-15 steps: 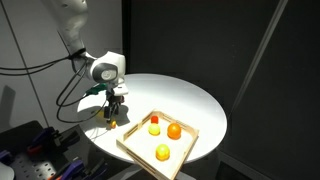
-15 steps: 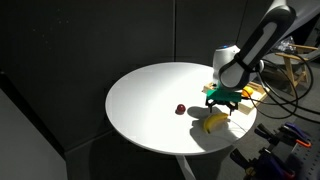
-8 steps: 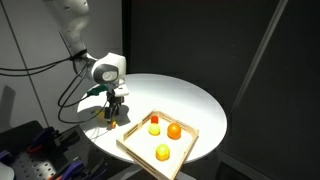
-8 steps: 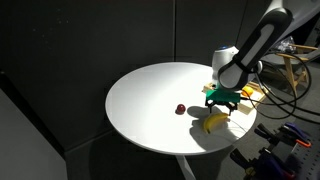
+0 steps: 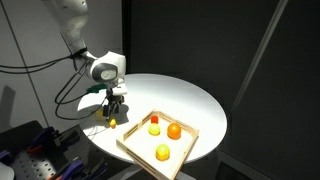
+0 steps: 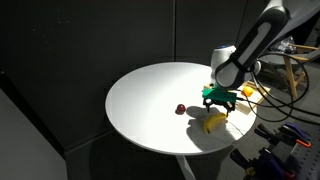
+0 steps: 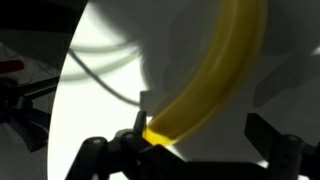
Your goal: Put the banana on the tray
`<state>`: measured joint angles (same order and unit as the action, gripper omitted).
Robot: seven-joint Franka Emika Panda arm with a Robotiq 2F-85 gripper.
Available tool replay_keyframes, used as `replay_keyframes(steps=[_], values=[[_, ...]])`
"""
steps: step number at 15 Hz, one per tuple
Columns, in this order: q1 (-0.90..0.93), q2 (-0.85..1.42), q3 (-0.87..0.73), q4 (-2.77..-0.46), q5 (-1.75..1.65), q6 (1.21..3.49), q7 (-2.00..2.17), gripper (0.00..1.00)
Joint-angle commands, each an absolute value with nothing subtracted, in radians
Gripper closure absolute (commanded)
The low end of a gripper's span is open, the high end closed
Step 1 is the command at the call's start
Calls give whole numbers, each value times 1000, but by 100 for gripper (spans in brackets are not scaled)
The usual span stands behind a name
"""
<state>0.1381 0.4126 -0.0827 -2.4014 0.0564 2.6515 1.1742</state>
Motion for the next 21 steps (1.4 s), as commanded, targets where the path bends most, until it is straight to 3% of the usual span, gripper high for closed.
replay_keyframes(steps=[1,15,16,17,21], values=[[161,390,-83,-2410,86,2656,1220,0],[188,390,-81,-2438,69,2666,1274,0],[189,390,-82,-2438,67,2668,1274,25],[190,391,-83,-2439,64,2670,1274,27],[189,387,-80,-2442,66,2671,1271,61]])
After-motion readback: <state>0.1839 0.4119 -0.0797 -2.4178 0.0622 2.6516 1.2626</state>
